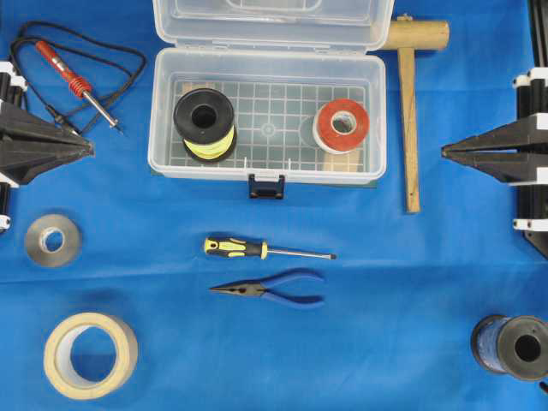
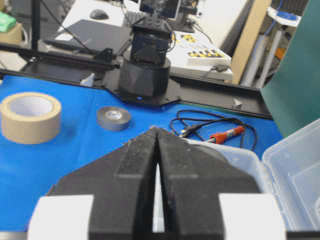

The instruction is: Close the tool box with the left arm.

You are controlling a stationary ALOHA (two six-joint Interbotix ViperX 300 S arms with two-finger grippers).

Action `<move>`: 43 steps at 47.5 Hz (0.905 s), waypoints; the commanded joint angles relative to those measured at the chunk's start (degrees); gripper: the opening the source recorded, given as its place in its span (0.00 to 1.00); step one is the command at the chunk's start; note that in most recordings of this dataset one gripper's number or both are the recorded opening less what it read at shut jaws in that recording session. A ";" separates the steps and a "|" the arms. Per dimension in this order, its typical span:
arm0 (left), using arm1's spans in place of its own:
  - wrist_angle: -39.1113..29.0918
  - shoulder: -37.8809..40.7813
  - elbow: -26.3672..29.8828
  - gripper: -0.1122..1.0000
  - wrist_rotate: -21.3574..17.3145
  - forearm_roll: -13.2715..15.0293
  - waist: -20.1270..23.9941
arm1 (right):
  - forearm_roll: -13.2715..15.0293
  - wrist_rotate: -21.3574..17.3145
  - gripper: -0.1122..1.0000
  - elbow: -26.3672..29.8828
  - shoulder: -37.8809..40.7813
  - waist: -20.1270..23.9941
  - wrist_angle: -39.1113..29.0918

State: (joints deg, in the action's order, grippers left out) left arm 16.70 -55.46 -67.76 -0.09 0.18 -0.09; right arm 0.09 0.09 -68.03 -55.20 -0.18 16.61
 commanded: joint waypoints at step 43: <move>-32.61 19.34 32.70 0.68 -13.54 1.49 24.35 | 0.00 -0.44 0.10 3.52 1.67 -2.55 -6.33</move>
State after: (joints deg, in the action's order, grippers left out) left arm -14.59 -38.58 -38.50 -13.54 1.58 22.24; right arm 0.18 -0.26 -65.74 -54.05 -2.72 10.02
